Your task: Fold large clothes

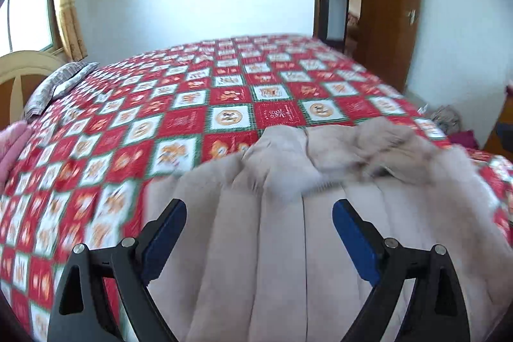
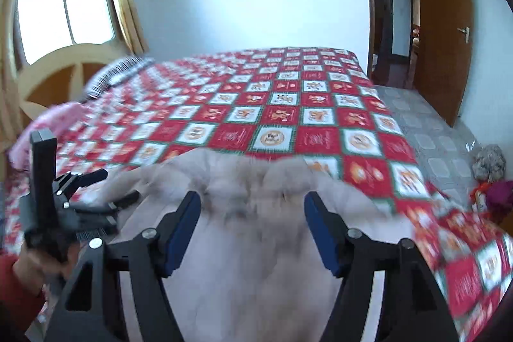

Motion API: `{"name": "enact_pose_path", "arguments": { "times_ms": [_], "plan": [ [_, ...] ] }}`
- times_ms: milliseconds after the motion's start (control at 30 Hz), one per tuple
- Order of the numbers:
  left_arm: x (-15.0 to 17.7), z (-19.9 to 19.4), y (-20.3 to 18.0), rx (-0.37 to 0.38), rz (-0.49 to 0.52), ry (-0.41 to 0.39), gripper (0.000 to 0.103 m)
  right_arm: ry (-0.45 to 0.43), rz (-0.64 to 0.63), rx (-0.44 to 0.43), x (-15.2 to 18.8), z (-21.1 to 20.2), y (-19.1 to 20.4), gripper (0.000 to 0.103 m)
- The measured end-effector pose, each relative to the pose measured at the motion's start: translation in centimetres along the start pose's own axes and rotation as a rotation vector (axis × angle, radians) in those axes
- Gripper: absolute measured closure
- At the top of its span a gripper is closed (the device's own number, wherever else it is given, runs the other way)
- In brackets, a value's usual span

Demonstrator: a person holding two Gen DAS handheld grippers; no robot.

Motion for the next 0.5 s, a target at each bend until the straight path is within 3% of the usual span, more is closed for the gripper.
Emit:
{"name": "enact_pose_path", "arguments": {
  "times_ms": [100, 200, 367, 500],
  "plan": [
    [2.7, -5.7, 1.1, 0.058, -0.043, -0.027, 0.010, 0.017, -0.035, 0.027, 3.2, -7.3, -0.7, 0.034],
    [6.2, -9.8, 2.1, 0.051, -0.039, -0.028, 0.010, 0.057, -0.063, 0.104, 7.1, -13.8, -1.7, 0.034],
    [11.9, -14.0, 3.0, 0.001, -0.037, -0.013, 0.010, 0.110, -0.010, 0.168, 11.2, -20.0, -3.2, 0.034],
    [16.0, -16.1, 3.1, 0.038, -0.130, 0.022, 0.010, 0.145, -0.036, 0.172, 13.3, -22.8, -2.6, 0.034]
  ]
}}
Point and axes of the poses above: each gripper's, at about its wrist camera, not at the fingertips, and z roughly the way its jaws point, y to its left, x to its underside, the point moved 4 cm from there along z, roughly the way its jaws point, and after that the axes turned 10 degrees about -y, right-handed, at the moved point
